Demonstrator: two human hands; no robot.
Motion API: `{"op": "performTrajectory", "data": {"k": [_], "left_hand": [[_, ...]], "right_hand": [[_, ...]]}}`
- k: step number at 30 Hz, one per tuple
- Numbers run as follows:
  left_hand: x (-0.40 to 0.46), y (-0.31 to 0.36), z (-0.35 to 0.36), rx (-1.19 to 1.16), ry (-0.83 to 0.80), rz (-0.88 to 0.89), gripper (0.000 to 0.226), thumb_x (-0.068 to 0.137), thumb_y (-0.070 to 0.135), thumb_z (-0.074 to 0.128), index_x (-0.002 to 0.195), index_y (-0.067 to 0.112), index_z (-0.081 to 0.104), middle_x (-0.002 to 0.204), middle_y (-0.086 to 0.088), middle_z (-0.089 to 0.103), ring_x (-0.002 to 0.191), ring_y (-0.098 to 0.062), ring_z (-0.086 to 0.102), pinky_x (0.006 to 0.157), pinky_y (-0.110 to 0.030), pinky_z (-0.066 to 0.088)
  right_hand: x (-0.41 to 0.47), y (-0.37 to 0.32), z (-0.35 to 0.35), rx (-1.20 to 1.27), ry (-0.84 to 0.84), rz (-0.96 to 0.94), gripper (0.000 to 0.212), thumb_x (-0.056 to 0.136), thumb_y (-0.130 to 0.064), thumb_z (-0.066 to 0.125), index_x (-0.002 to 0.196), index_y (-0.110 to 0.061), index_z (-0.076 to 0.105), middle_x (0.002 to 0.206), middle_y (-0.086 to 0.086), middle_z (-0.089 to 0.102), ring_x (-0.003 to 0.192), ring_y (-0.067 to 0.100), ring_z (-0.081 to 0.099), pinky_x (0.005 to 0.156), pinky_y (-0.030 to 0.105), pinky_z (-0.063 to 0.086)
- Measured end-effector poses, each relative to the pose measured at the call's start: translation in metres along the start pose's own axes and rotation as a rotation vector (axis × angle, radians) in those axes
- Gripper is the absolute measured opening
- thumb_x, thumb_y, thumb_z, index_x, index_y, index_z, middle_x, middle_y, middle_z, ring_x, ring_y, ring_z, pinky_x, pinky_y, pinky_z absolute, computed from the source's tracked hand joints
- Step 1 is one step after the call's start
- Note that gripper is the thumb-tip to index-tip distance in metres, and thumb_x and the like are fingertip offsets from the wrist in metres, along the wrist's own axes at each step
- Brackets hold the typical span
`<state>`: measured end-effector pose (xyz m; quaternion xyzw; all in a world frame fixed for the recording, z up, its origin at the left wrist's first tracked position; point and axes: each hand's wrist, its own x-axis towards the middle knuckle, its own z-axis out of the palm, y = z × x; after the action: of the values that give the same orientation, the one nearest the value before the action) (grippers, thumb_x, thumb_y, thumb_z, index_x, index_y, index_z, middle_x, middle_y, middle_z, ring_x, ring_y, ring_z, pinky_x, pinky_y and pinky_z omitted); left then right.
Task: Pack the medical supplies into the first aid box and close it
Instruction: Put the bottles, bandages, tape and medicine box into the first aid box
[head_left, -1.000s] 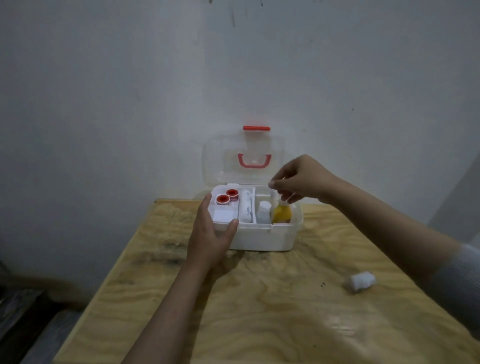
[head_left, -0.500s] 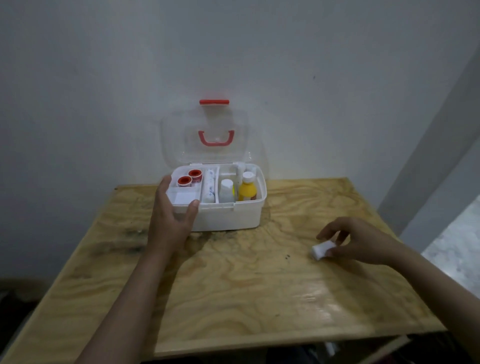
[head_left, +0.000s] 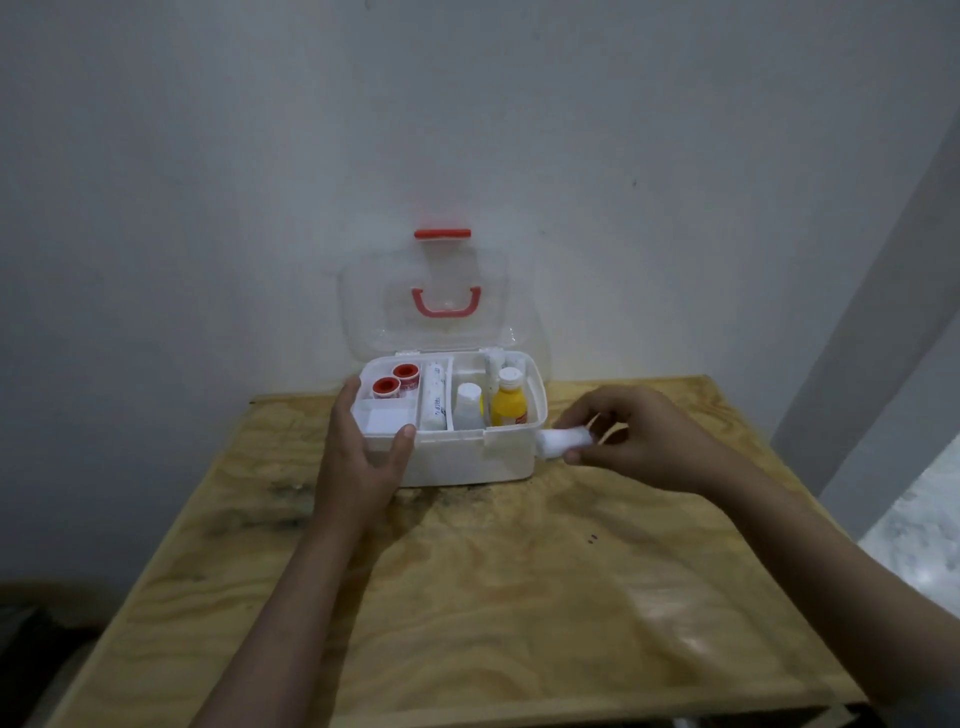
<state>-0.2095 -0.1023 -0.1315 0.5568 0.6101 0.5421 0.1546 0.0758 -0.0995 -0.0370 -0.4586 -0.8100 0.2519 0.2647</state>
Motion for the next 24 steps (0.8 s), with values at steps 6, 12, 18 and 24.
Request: {"op": "performTrajectory", "data": {"k": [6, 12, 18, 24], "left_hand": [[-0.001, 0.004, -0.005, -0.04, -0.032, -0.054, 0.08, 0.076, 0.048, 0.068, 0.141, 0.043, 0.021, 0.149, 0.01, 0.031, 0.129, -0.015, 0.04, 0.091, -0.036, 0.053], [-0.001, 0.015, -0.009, -0.111, -0.035, -0.08, 0.079, 0.075, 0.042, 0.073, 0.139, 0.037, 0.028, 0.146, 0.009, 0.036, 0.123, -0.01, 0.041, 0.085, -0.022, 0.046], [0.002, 0.008, -0.014, -0.158, -0.064, -0.12, 0.082, 0.067, 0.053, 0.076, 0.134, 0.049, 0.029, 0.136, 0.022, 0.042, 0.12, -0.004, 0.048, 0.096, -0.036, 0.05], [0.003, 0.006, -0.014, -0.156, -0.069, -0.103, 0.084, 0.068, 0.047, 0.077, 0.137, 0.042, 0.029, 0.136, 0.019, 0.042, 0.118, -0.002, 0.048, 0.092, -0.027, 0.051]], "right_hand": [[0.055, -0.071, 0.016, -0.061, -0.002, -0.192, 0.022, 0.074, -0.014, 0.074, 0.095, -0.02, 0.069, 0.093, -0.005, 0.065, 0.078, 0.009, 0.061, 0.065, 0.018, 0.054], [0.118, -0.096, 0.06, -0.324, -0.109, -0.253, 0.025, 0.078, -0.014, 0.069, 0.102, -0.014, 0.07, 0.102, 0.002, 0.069, 0.077, 0.011, 0.058, 0.067, 0.021, 0.052], [0.151, -0.092, 0.092, -0.49, -0.335, -0.176, 0.037, 0.077, -0.013, 0.066, 0.113, -0.016, 0.066, 0.105, 0.007, 0.07, 0.088, 0.024, 0.064, 0.082, 0.033, 0.054], [0.155, -0.09, 0.089, -0.372, -0.325, -0.162, 0.031, 0.078, -0.003, 0.063, 0.106, -0.012, 0.07, 0.11, 0.007, 0.069, 0.094, 0.021, 0.064, 0.083, 0.033, 0.055]]}}
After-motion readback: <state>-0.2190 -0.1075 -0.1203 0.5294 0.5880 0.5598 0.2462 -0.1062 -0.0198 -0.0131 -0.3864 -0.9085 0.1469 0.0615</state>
